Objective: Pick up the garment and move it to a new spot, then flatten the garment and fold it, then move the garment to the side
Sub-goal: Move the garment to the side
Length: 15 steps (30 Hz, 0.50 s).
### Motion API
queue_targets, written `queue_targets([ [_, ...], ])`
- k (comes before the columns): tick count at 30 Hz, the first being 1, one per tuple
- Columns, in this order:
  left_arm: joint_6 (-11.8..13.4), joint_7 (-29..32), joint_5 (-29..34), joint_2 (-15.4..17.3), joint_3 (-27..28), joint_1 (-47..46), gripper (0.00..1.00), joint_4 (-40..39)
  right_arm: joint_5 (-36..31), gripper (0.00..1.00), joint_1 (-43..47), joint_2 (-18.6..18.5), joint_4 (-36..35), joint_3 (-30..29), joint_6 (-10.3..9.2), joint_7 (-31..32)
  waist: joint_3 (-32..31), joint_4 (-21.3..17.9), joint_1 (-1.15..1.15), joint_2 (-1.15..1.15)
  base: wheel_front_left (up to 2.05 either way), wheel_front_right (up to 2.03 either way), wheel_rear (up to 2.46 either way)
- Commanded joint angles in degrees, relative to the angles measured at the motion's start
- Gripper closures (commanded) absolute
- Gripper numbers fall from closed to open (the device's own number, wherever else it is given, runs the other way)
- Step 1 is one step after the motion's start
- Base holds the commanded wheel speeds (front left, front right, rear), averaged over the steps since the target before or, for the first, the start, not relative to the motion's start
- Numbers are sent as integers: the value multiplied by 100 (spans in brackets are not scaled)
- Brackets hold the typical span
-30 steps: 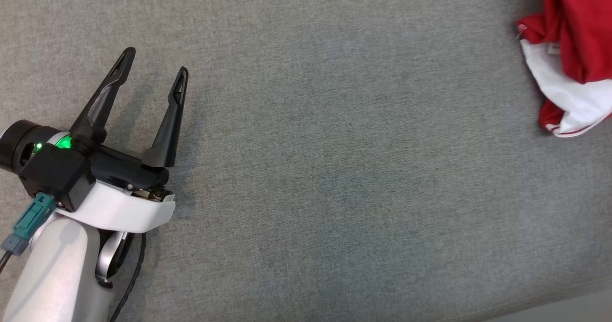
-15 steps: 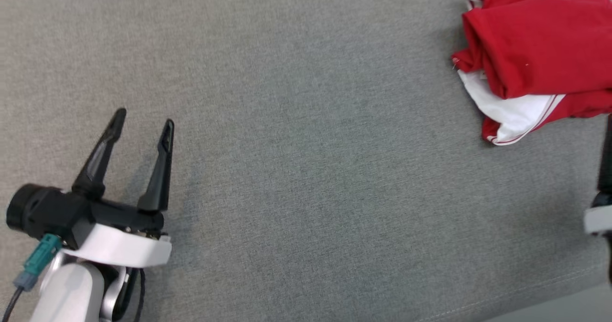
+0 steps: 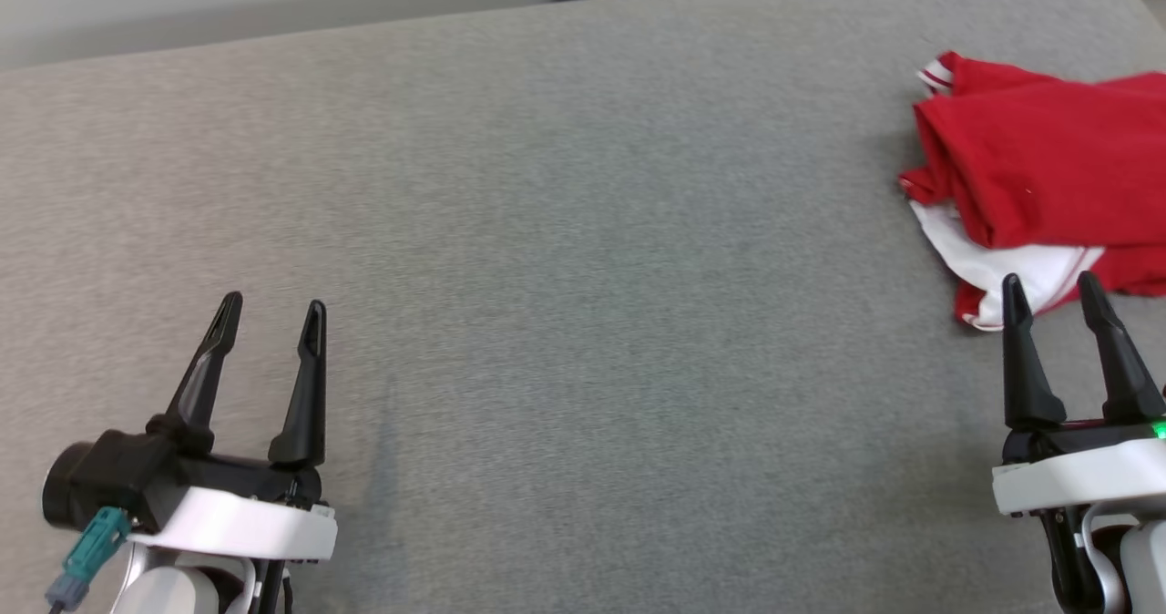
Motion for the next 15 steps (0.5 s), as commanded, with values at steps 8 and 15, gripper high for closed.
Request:
queue_targets([
  [8,189,-99,-132,-97,136,434,0,173,-220,0,304,116,-403,201,0,334,-564,794,0,0,0,0,0],
  [15,295,-124,-213,-94,249,796,0,251,-311,0,507,134,-539,288,0,529,-887,1052,0,0,0,0,0],
])
